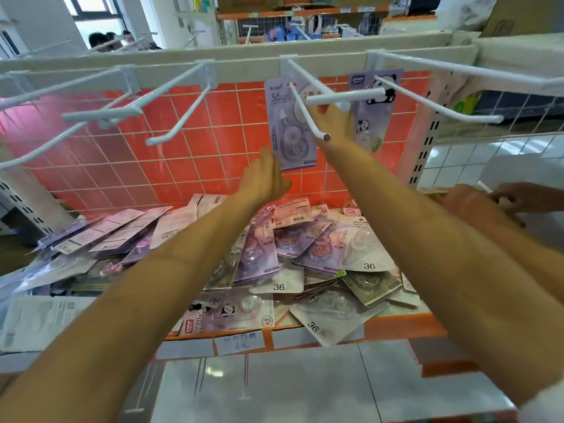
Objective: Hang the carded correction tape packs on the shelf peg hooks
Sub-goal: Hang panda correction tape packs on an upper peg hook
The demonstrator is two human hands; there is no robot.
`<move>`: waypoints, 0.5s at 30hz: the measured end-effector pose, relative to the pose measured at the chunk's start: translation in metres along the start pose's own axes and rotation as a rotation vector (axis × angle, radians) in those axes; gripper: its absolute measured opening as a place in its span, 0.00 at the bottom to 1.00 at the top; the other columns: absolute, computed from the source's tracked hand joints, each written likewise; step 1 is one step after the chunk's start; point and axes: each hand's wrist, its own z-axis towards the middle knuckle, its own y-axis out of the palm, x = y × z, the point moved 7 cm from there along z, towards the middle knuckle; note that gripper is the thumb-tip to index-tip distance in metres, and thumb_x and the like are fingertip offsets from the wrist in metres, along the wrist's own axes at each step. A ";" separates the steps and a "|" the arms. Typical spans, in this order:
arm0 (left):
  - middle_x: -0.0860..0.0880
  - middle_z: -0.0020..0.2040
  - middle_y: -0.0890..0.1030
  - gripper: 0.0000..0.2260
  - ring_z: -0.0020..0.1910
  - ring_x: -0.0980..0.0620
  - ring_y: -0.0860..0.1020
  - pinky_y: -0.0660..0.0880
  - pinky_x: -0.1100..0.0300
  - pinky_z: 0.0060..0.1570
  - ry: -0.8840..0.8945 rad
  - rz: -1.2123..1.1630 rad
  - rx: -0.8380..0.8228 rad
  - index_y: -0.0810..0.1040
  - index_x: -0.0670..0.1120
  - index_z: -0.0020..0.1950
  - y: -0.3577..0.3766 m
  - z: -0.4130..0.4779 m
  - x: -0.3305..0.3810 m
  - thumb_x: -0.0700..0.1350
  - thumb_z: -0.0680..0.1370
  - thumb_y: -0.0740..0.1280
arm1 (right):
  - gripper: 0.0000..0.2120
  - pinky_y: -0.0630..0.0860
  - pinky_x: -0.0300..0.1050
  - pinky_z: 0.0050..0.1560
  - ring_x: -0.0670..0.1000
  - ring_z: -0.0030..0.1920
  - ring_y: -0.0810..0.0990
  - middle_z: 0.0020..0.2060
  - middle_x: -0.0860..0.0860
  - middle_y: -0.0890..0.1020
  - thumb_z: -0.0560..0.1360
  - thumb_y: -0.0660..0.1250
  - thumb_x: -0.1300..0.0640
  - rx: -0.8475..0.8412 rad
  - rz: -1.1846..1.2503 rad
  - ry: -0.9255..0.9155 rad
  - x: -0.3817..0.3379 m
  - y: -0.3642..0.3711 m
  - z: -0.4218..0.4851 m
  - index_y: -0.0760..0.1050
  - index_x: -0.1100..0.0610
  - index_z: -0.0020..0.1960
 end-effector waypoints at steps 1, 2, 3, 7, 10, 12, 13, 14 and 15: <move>0.44 0.43 0.74 0.25 0.40 0.42 0.75 0.67 0.53 0.37 -0.020 -0.001 -0.038 0.62 0.35 0.66 0.006 -0.008 -0.003 0.43 0.75 0.69 | 0.07 0.72 0.46 0.50 0.52 0.47 0.72 0.45 0.51 0.73 0.78 0.64 0.52 0.029 -0.007 -0.008 0.007 -0.003 -0.003 0.70 0.55 0.49; 0.46 0.41 0.74 0.27 0.39 0.43 0.75 0.70 0.53 0.36 -0.025 0.000 -0.055 0.61 0.35 0.67 0.011 -0.016 -0.006 0.43 0.75 0.69 | 0.09 0.72 0.47 0.50 0.51 0.47 0.73 0.46 0.50 0.74 0.78 0.64 0.53 0.041 -0.006 0.006 0.019 -0.004 -0.007 0.71 0.57 0.55; 0.45 0.42 0.75 0.28 0.41 0.43 0.77 0.73 0.52 0.37 -0.019 0.006 -0.066 0.60 0.36 0.68 0.018 -0.023 -0.009 0.43 0.75 0.70 | 0.11 0.72 0.47 0.50 0.52 0.48 0.74 0.48 0.51 0.76 0.78 0.64 0.54 0.027 -0.021 0.045 0.035 -0.002 -0.014 0.70 0.59 0.57; 0.40 0.63 0.75 0.29 0.60 0.41 0.75 0.74 0.50 0.56 0.067 0.082 -0.177 0.65 0.40 0.70 0.044 -0.043 -0.015 0.50 0.75 0.70 | 0.23 0.71 0.47 0.53 0.59 0.61 0.75 0.62 0.57 0.76 0.78 0.65 0.51 -0.112 -0.135 0.260 0.097 0.013 -0.038 0.68 0.62 0.68; 0.42 0.66 0.76 0.27 0.63 0.42 0.74 0.72 0.52 0.58 0.111 0.076 -0.261 0.67 0.43 0.71 0.059 -0.056 -0.012 0.52 0.76 0.68 | 0.16 0.77 0.51 0.52 0.60 0.53 0.80 0.54 0.59 0.81 0.77 0.65 0.52 -0.231 -0.242 0.291 0.119 0.025 -0.056 0.76 0.62 0.59; 0.41 0.66 0.75 0.27 0.64 0.42 0.74 0.70 0.53 0.59 0.100 0.098 -0.288 0.67 0.43 0.72 0.066 -0.061 -0.013 0.52 0.77 0.67 | 0.10 0.80 0.53 0.50 0.59 0.48 0.81 0.52 0.57 0.83 0.77 0.62 0.61 -0.274 -0.269 0.274 0.123 0.030 -0.065 0.79 0.59 0.56; 0.41 0.67 0.75 0.26 0.64 0.42 0.74 0.70 0.53 0.59 0.091 0.117 -0.294 0.67 0.43 0.72 0.069 -0.062 -0.015 0.52 0.77 0.66 | 0.14 0.79 0.51 0.49 0.57 0.47 0.81 0.53 0.56 0.82 0.76 0.60 0.66 -0.294 -0.283 0.262 0.124 0.033 -0.067 0.79 0.58 0.56; 0.41 0.66 0.76 0.25 0.64 0.41 0.74 0.70 0.52 0.59 0.101 0.124 -0.291 0.69 0.43 0.71 0.070 -0.064 -0.015 0.51 0.77 0.66 | 0.17 0.79 0.48 0.48 0.55 0.46 0.80 0.54 0.55 0.82 0.75 0.59 0.69 -0.311 -0.306 0.246 0.122 0.033 -0.070 0.80 0.57 0.56; 0.40 0.63 0.78 0.22 0.61 0.40 0.75 0.72 0.52 0.56 0.113 0.112 -0.280 0.72 0.42 0.68 0.071 -0.065 -0.015 0.50 0.77 0.66 | 0.17 0.78 0.47 0.48 0.54 0.48 0.80 0.55 0.54 0.82 0.74 0.59 0.71 -0.327 -0.332 0.228 0.123 0.033 -0.073 0.81 0.58 0.56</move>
